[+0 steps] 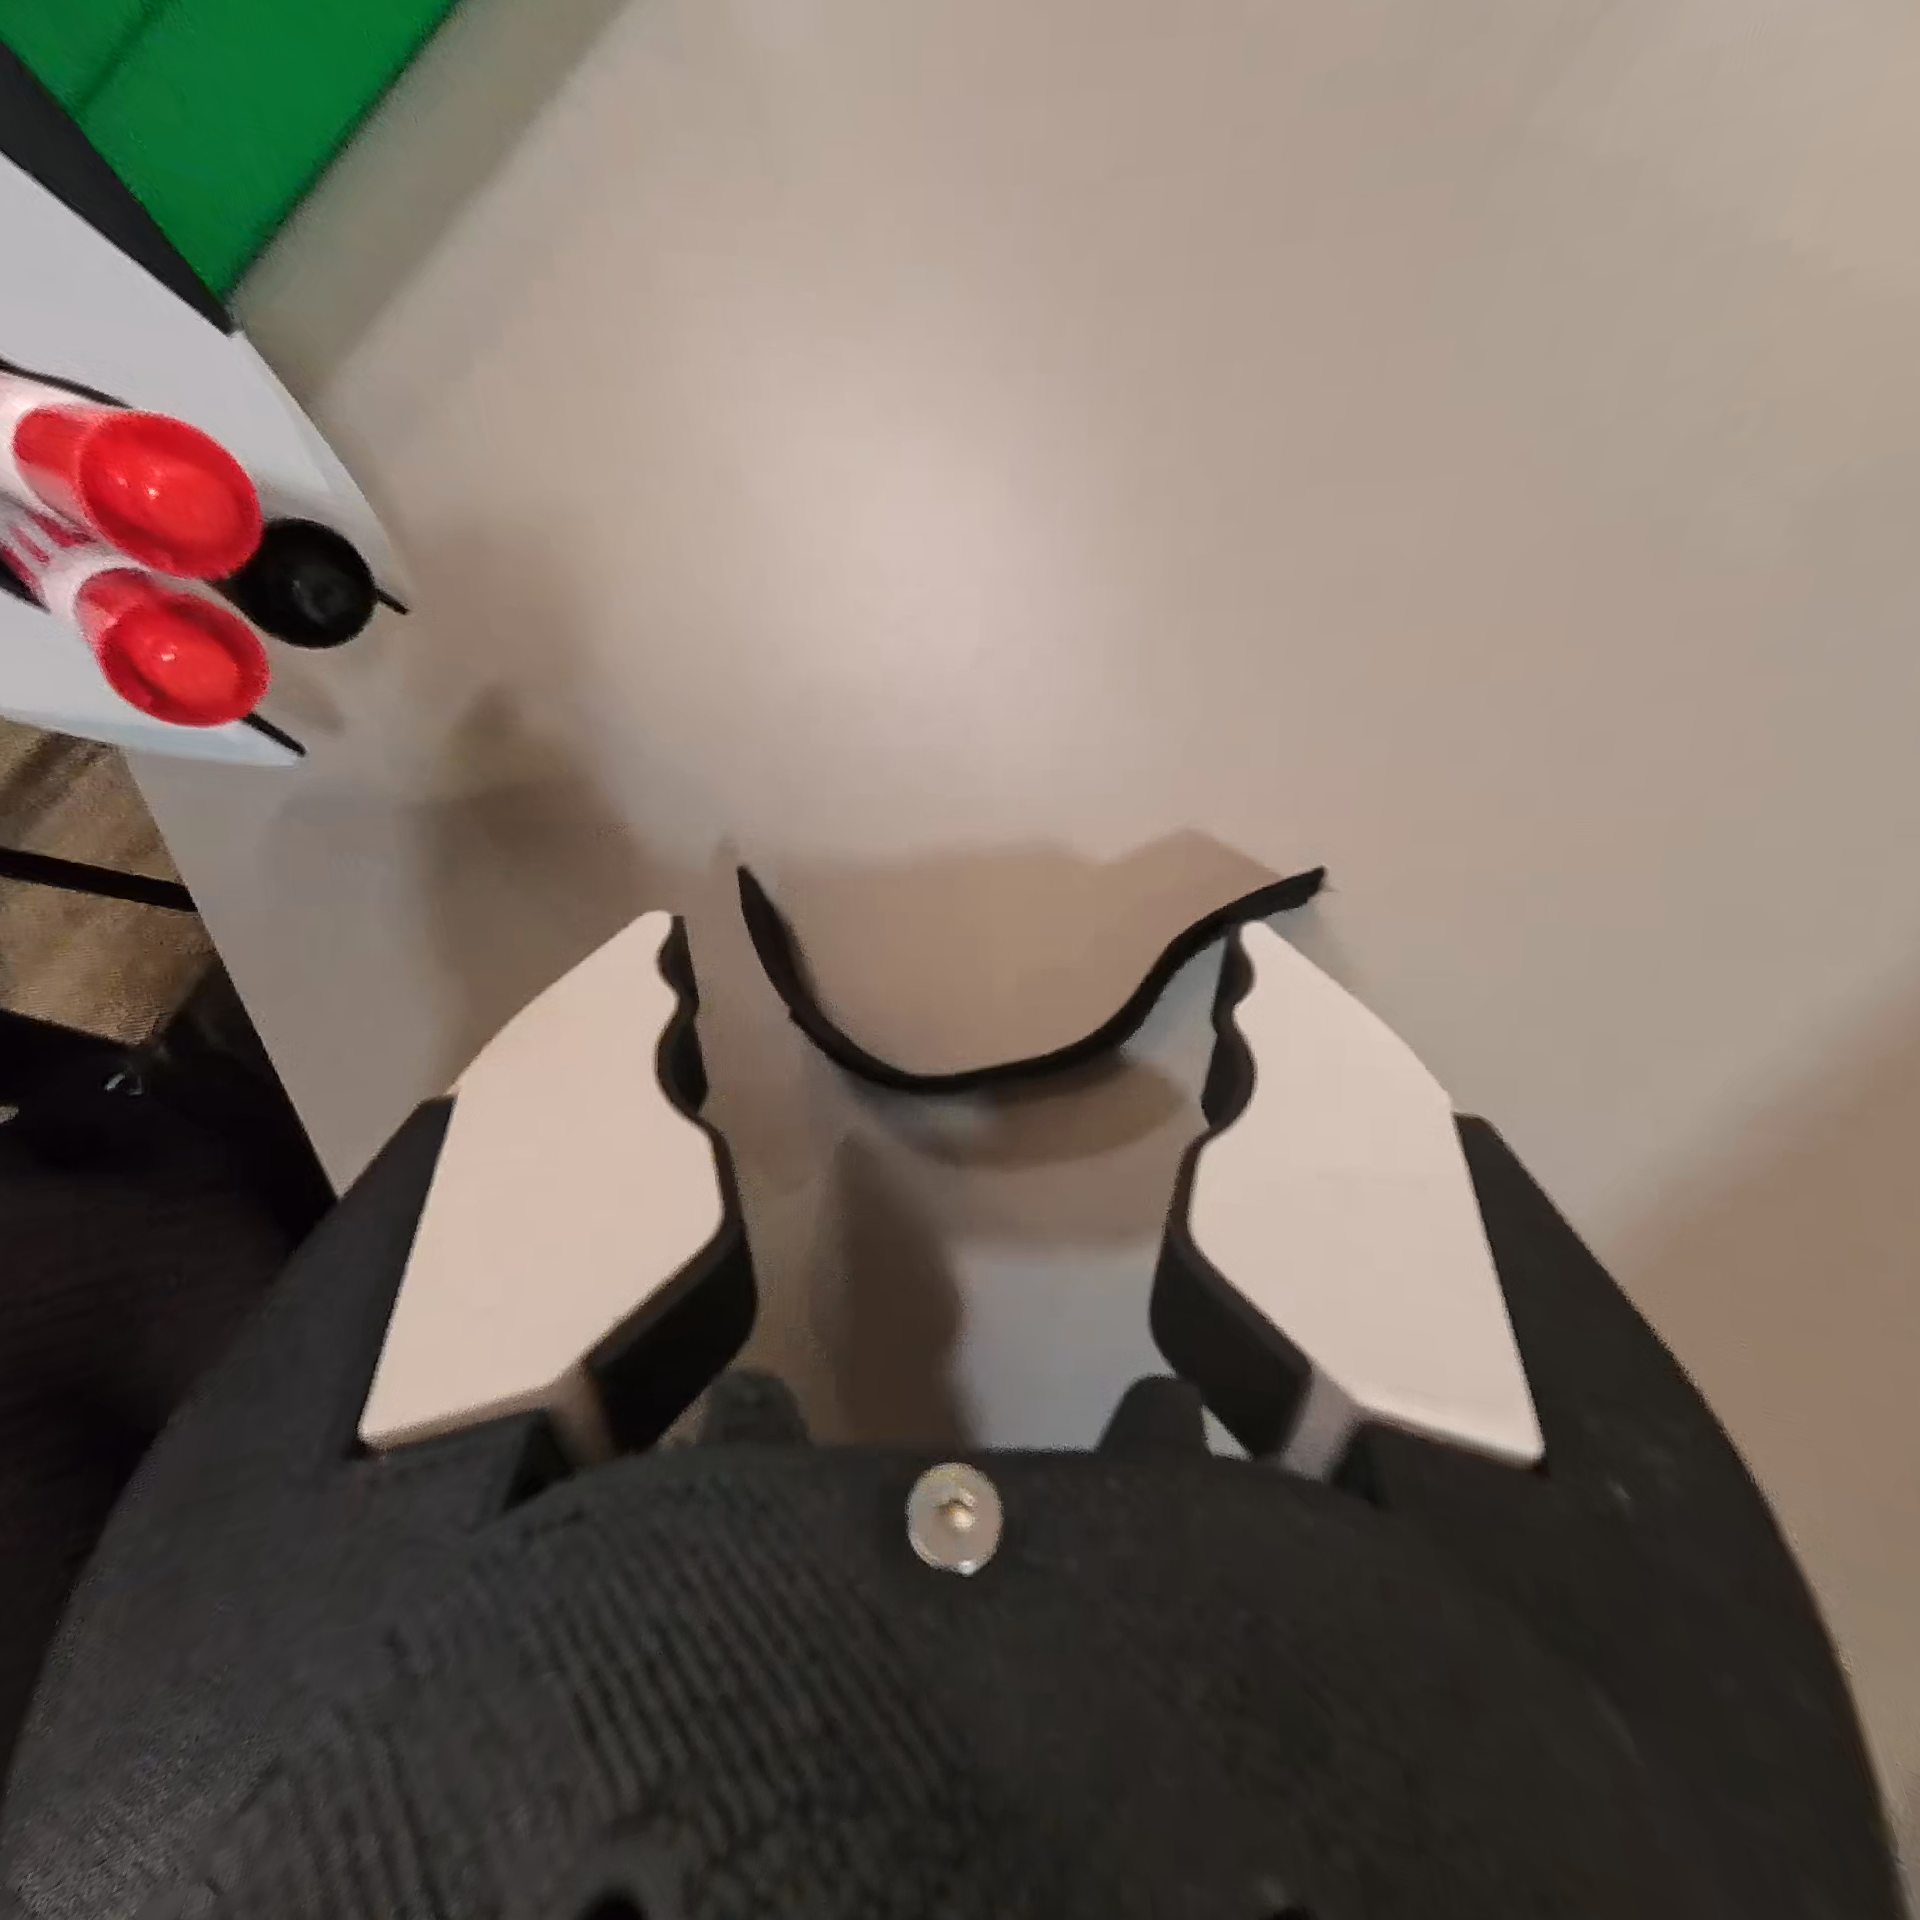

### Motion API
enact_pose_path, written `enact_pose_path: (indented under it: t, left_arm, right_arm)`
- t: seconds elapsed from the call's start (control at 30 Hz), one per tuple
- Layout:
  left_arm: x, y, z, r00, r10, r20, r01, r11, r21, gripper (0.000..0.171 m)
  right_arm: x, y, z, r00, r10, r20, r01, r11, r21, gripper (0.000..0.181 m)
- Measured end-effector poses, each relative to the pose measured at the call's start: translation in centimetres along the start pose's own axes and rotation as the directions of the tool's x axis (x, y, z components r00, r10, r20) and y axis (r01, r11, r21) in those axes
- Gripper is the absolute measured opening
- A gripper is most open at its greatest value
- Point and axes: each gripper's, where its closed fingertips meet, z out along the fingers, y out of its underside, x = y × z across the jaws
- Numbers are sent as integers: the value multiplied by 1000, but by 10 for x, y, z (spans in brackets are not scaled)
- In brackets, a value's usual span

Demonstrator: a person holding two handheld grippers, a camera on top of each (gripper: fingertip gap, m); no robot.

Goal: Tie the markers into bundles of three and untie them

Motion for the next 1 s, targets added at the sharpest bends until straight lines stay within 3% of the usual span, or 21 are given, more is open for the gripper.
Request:
enact_pose_path:
  t: [0.13, 0.33, 0.63, 0.73, 0.83, 1.0]
  left_arm:
    - [1, 1, 1, 1000, 1, -1, -1, 1000, -10, 45]
    - [2, 0, 0, 1000, 6, 1, -6, 1000, -9, 45]
    - [4, -1, -2, 1000, 12, 3, -12, 1000, -7, 45]
    - [4, -2, -3, 1000, 11, -11, -11, 1000, 13, 45]
    - [5, -4, -8, 999, 1, -45, 2, 998, 63, 44]
    - [0, 0, -16, 997, -38, -69, 45, 993, 107, 45]
  right_arm:
    - [5, 11, 8, 991, -98, -93, 91, 993, -75, 99]
    - [-2, 13, 20, 969, -215, -124, 199, 972, -127, 98]
    - [-6, 18, 22, 950, -300, -87, 286, 947, -147, 64]
    - [-20, 9, 17, 962, -273, 3, 272, 961, -53, 60]
    - [-43, -13, 5, 957, -262, 125, 245, 959, 140, 60]
    - [-72, -51, -27, 919, -224, 324, 70, 902, 425, 55]
